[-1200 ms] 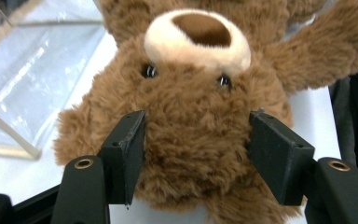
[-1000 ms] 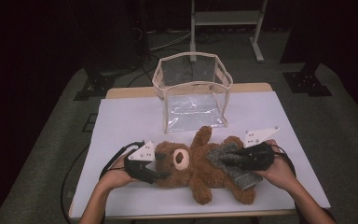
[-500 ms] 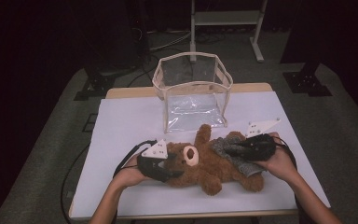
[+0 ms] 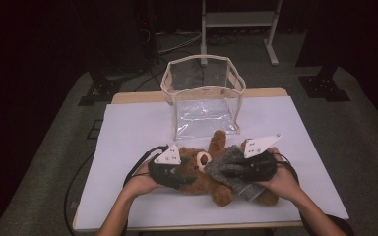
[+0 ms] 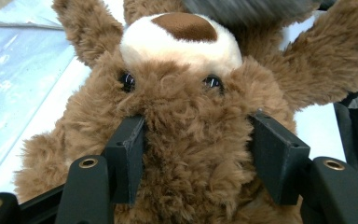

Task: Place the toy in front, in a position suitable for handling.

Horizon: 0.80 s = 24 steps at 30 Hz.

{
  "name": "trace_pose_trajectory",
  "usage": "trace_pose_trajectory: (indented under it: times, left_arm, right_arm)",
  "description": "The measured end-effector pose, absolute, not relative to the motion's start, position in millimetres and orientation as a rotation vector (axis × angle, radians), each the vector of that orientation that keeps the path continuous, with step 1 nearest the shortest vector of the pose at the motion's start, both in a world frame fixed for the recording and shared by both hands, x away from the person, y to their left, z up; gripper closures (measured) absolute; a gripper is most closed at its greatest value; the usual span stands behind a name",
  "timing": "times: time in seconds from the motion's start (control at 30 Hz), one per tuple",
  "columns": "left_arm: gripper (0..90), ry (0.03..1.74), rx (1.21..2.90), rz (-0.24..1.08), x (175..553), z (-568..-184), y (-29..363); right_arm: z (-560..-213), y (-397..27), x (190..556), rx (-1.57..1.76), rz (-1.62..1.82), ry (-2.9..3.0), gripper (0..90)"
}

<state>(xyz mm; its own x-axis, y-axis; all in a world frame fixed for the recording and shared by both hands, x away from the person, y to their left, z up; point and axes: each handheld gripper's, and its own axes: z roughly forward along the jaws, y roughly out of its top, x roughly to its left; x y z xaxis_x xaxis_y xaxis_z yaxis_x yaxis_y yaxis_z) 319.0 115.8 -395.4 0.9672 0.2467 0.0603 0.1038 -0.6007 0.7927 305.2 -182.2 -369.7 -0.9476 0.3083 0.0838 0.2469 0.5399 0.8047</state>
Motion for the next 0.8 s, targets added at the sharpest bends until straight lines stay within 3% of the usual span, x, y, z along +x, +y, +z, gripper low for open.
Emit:
trace_pose_trajectory:
  times: [0.17, 0.57, 0.8]
  left_arm:
    - [39.5, 0.255, 2.23, 0.23, 319, -396, 115]
    - [38.5, 0.272, 2.226, 0.23, 320, -394, 120]
    - [38.1, 0.265, 2.237, 0.235, 318, -393, 119]
  right_arm:
    - [-378, -149, 290, 0.371, 1.304, 2.784, 73.5]
    - [-396, -176, 268, 0.443, 1.269, 2.799, 73.5]
    - [-380, -154, 267, 0.361, 1.365, 2.796, 73.4]
